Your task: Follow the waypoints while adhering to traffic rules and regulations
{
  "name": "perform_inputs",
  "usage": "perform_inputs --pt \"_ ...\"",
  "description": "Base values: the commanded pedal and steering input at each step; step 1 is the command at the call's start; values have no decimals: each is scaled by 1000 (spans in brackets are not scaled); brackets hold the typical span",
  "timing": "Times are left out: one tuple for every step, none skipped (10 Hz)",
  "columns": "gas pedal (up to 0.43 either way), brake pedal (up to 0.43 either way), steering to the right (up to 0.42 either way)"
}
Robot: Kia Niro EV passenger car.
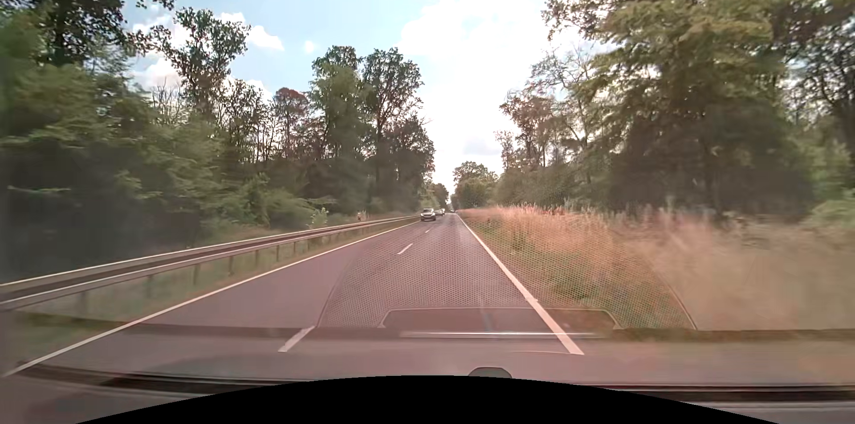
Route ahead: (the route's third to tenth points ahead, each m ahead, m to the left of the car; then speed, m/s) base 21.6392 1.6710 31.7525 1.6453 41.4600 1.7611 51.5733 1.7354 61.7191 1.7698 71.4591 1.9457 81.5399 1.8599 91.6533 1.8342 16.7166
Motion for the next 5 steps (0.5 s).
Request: perform_inputs --pt "59 0 -4" --pt "59 0 -4" --pt "59 0 -4" --pt "59 0 -4" --pt "59 0 -4"
